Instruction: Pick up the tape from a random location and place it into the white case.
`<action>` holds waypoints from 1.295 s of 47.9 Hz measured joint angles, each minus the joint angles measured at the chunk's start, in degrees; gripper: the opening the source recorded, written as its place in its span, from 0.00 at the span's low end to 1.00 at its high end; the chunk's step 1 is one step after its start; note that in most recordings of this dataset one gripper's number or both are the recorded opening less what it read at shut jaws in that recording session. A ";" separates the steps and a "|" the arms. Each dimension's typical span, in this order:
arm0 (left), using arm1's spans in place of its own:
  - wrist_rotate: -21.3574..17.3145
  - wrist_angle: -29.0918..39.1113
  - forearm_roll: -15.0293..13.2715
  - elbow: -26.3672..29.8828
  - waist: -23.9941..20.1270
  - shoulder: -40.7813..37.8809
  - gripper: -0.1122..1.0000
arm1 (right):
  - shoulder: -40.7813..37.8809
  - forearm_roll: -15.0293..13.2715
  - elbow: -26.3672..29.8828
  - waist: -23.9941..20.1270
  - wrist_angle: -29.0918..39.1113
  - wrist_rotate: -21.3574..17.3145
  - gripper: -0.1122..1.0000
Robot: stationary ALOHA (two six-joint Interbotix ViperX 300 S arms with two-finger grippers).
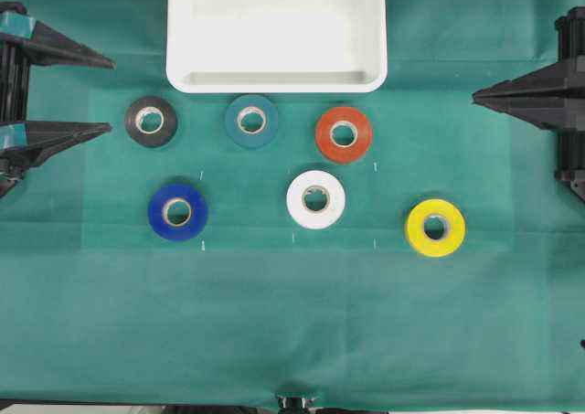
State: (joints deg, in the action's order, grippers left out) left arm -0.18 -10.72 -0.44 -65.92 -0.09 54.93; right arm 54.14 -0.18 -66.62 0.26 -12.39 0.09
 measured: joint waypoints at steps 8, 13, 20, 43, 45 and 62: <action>-0.09 1.14 0.00 0.00 0.00 0.00 1.00 | 0.00 0.00 0.18 0.09 0.09 0.18 0.10; 0.00 1.49 0.00 0.00 -0.09 0.00 1.00 | 0.00 0.00 0.44 0.09 0.26 0.18 0.10; -0.09 1.32 0.00 0.00 0.00 0.00 1.00 | 0.00 -0.09 0.62 0.09 0.88 0.18 0.10; -0.18 -8.53 0.00 6.06 0.00 -15.91 1.00 | 0.00 -0.26 0.97 0.09 1.05 0.26 0.10; -0.26 -8.79 0.00 7.56 -0.09 -18.28 1.00 | 0.09 -0.26 0.97 0.09 0.97 0.26 0.10; -0.35 -9.23 0.00 21.71 -0.09 -35.42 1.00 | 0.00 -0.35 1.05 0.00 1.05 0.26 0.10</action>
State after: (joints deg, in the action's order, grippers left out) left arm -0.53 -19.95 -0.44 -44.21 -0.18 19.51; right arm 54.14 -0.53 -65.57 0.26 -11.34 0.35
